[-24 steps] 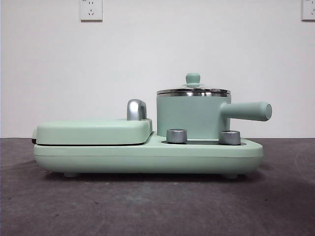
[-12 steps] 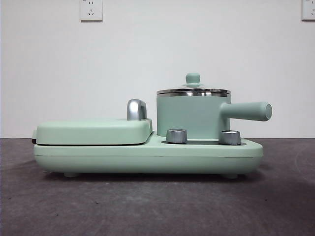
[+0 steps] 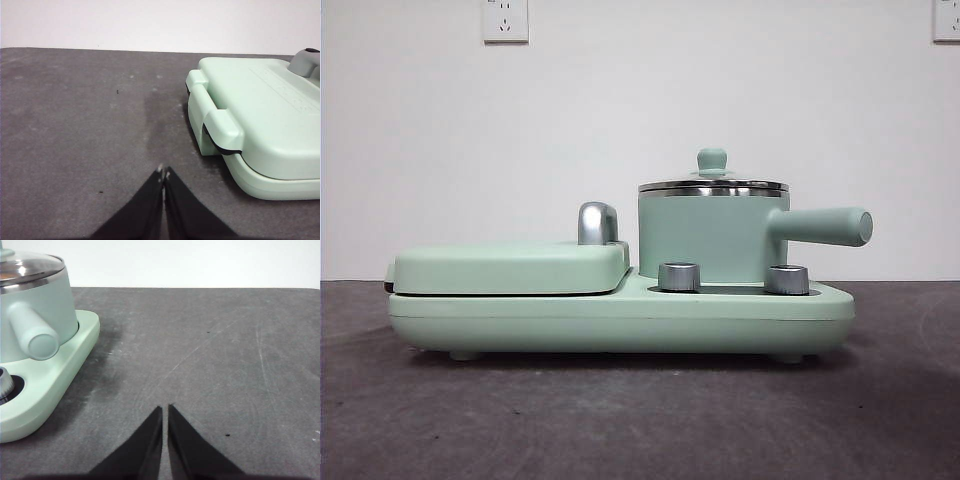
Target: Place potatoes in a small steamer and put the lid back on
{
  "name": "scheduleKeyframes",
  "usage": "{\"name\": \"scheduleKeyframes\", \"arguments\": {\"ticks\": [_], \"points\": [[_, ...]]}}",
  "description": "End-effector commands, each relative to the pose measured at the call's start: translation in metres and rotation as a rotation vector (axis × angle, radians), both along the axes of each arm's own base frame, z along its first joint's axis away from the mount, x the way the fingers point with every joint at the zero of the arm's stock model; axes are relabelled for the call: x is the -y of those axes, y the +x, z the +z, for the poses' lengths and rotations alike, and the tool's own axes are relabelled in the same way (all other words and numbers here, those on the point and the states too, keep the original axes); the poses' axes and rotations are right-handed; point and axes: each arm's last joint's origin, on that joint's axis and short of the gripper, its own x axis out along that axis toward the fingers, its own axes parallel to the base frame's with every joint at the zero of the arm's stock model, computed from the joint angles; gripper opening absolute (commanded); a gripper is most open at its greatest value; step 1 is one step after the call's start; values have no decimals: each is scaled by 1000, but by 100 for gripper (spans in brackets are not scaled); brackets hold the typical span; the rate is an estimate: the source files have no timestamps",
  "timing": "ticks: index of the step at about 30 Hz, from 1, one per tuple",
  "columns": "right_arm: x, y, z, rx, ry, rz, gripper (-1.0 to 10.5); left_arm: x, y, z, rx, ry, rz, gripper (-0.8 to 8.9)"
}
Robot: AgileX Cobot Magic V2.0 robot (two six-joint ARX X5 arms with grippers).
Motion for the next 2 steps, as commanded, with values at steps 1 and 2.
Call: {"name": "scheduleKeyframes", "arguments": {"ticks": [1, 2], "points": [[0, 0, -1, 9, -11, 0, 15, 0, 1, -7, -25, 1, 4, 6], [0, 0, -1, 9, -11, 0, 15, 0, 1, -7, -25, 1, 4, 6]]}}
